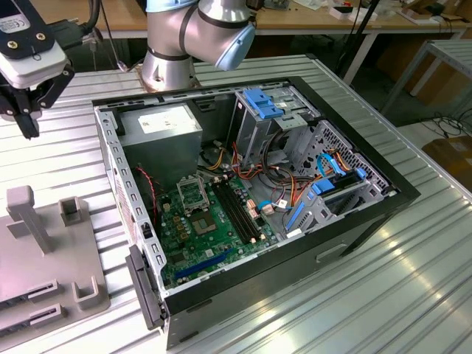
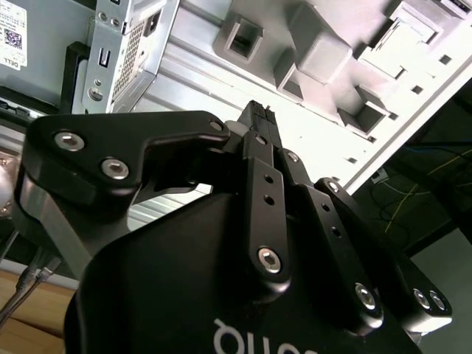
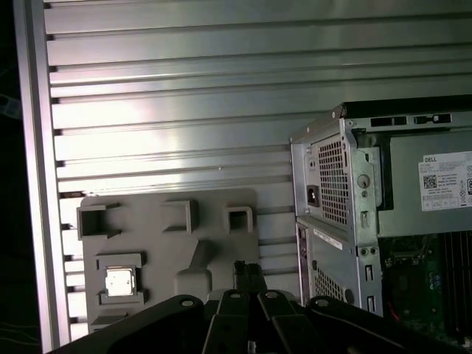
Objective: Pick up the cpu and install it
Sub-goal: 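Reach for the cpu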
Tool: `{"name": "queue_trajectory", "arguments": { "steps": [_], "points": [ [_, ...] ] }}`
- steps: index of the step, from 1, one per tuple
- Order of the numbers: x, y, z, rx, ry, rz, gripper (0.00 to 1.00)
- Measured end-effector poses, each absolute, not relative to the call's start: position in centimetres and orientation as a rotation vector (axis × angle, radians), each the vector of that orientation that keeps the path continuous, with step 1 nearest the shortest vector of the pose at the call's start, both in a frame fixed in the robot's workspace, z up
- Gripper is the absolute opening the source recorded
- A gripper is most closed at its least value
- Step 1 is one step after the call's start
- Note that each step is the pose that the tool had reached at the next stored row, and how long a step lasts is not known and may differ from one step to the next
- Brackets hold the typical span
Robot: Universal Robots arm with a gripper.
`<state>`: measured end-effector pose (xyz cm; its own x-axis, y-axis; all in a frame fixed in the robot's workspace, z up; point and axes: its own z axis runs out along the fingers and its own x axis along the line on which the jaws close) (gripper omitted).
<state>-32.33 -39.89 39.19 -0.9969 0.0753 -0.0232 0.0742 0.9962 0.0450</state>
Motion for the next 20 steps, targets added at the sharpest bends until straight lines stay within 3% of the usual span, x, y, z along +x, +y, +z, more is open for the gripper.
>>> {"name": "queue_trajectory", "arguments": {
  "steps": [20],
  "points": [
    [-33.5, -40.2, 39.2, 0.117, 3.114, 0.069, 0.11]
  ]
}}
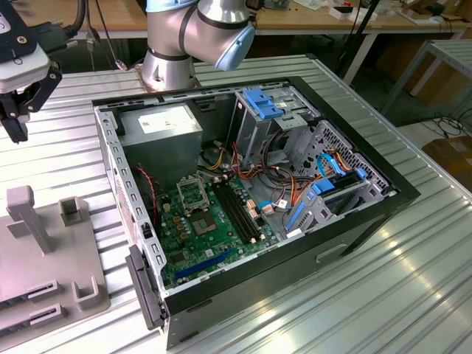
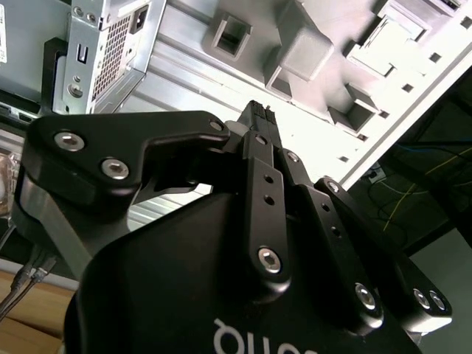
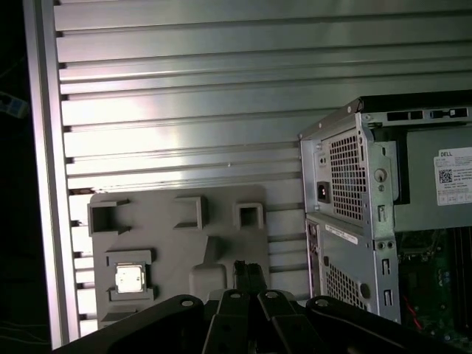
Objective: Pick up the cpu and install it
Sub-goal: 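Reach for the cpu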
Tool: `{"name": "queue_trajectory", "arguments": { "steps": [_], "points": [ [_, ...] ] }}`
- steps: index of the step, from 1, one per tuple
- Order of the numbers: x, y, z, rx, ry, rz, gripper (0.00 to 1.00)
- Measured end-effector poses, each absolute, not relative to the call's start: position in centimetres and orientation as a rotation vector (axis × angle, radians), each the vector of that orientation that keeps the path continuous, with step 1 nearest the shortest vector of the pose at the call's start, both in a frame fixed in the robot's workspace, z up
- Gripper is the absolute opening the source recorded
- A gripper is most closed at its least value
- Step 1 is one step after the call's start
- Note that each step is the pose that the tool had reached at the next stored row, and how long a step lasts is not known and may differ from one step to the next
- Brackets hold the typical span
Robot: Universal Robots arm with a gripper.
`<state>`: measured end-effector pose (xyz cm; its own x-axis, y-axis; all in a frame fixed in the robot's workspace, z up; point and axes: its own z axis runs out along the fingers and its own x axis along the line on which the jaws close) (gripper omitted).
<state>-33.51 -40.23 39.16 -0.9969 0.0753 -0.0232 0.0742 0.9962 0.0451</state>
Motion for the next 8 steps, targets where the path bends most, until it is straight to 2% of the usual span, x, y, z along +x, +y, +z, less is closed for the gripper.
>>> {"name": "queue_trajectory", "arguments": {
  "steps": [8],
  "points": [
    [-33.87, -40.23, 39.16, 0.117, 3.114, 0.069, 0.11]
  ]
}}
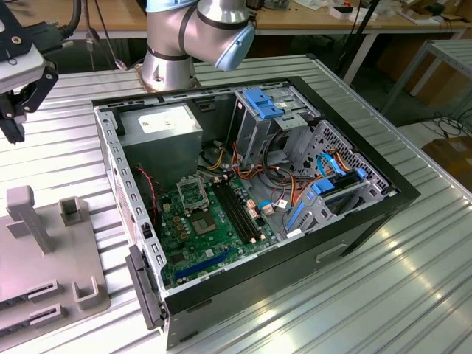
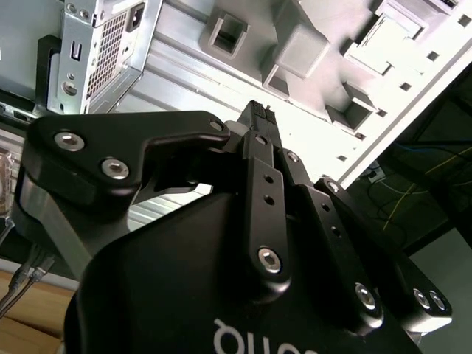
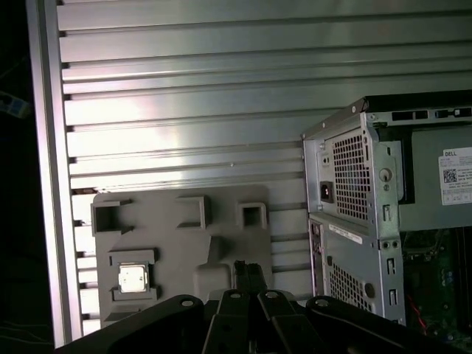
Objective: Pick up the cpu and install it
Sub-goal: 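Reach for the cpu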
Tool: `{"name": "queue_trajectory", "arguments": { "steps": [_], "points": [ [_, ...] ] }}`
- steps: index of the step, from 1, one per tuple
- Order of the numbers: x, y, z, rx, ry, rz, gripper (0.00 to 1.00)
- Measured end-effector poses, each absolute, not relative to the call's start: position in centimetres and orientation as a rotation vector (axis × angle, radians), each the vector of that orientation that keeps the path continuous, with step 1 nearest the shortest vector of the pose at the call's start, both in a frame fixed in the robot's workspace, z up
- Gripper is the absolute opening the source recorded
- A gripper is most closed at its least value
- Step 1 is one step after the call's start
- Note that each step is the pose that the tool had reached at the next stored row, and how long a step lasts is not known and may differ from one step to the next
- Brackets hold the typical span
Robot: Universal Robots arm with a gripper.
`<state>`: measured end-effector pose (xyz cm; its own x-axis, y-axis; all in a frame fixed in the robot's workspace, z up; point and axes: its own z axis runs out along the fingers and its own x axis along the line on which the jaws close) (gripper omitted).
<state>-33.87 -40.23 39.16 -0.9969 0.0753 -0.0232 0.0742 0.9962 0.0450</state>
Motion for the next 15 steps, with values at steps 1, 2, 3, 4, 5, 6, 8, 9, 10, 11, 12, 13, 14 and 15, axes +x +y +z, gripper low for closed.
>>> {"name": "queue_trajectory", "arguments": {
  "steps": [1, 2, 3, 4, 5, 6, 8, 9, 10, 11, 12, 13, 14, 15],
  "points": [
    [-33.92, -40.23, 39.16, 0.117, 3.114, 0.069, 0.11],
    [-33.96, -40.23, 39.16, 0.117, 3.114, 0.069, 0.11],
    [-34.01, -40.23, 39.16, 0.117, 3.114, 0.069, 0.11],
    [-34.05, -40.23, 39.16, 0.117, 3.114, 0.069, 0.11],
    [-34.1, -40.23, 39.16, 0.117, 3.114, 0.069, 0.11],
    [-34.14, -40.23, 39.17, 0.117, 3.114, 0.069, 0.11],
    [-34.24, -40.23, 39.16, 0.117, 3.114, 0.069, 0.11],
    [-34.29, -40.22, 39.16, 0.117, 3.114, 0.069, 0.11],
    [-34.35, -40.22, 39.16, 0.117, 3.114, 0.069, 0.11],
    [-34.42, -40.23, 39.16, 0.117, 3.114, 0.069, 0.11],
    [-34.49, -40.23, 39.16, 0.117, 3.114, 0.069, 0.11],
    [-34.58, -40.23, 39.16, 0.117, 3.114, 0.069, 0.11],
    [-34.71, -40.23, 39.16, 0.117, 3.114, 0.069, 0.11],
    [-34.87, -40.23, 39.16, 0.117, 3.114, 0.069, 0.11]
  ]
}}
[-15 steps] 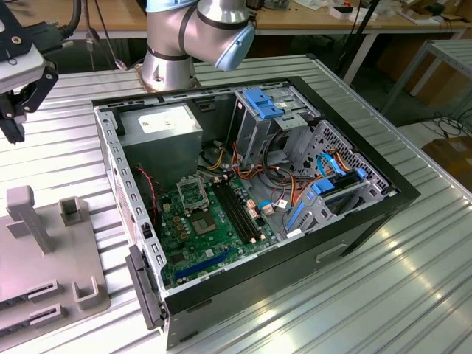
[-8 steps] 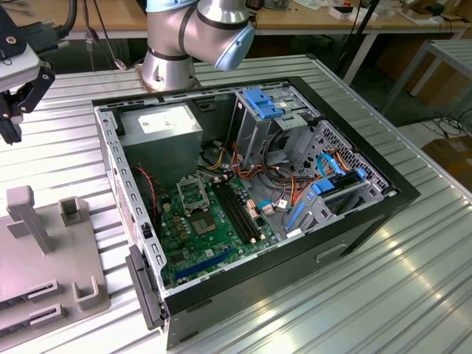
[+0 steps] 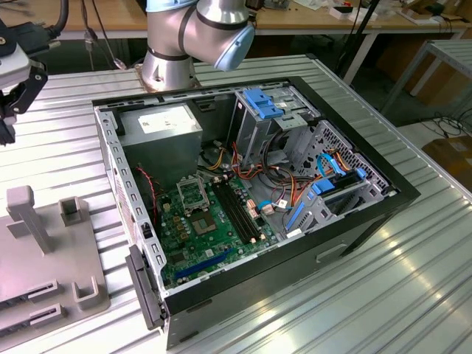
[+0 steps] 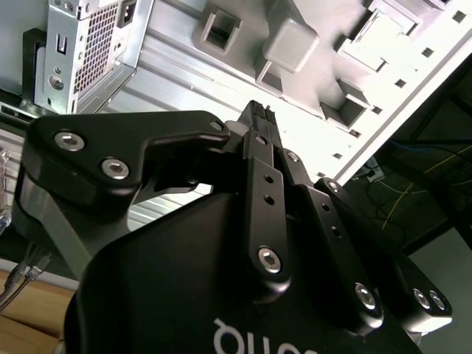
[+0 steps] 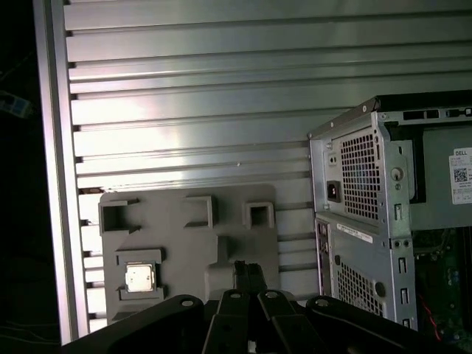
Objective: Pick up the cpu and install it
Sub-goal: 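Reach for the cpu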
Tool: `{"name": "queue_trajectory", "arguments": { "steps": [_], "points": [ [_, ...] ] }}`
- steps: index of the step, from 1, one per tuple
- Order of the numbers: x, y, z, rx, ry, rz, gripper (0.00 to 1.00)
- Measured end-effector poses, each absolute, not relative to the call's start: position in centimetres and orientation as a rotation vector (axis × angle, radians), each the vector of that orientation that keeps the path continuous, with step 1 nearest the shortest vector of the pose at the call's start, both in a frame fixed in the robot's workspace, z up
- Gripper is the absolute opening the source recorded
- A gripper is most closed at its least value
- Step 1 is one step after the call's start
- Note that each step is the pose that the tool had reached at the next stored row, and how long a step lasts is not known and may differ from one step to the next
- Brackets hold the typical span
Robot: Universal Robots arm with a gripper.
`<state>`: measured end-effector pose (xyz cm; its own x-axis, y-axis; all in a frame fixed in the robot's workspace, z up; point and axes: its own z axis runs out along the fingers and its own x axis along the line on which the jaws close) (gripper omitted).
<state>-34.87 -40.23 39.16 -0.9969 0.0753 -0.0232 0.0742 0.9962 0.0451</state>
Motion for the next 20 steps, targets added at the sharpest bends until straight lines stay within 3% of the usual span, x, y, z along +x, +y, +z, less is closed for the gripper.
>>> {"name": "queue_trajectory", "arguments": {
  "steps": [20],
  "points": [
    [-36.2, -40.2, 39.1, 0.117, 3.114, 0.069, 0.11]
  ]
}}
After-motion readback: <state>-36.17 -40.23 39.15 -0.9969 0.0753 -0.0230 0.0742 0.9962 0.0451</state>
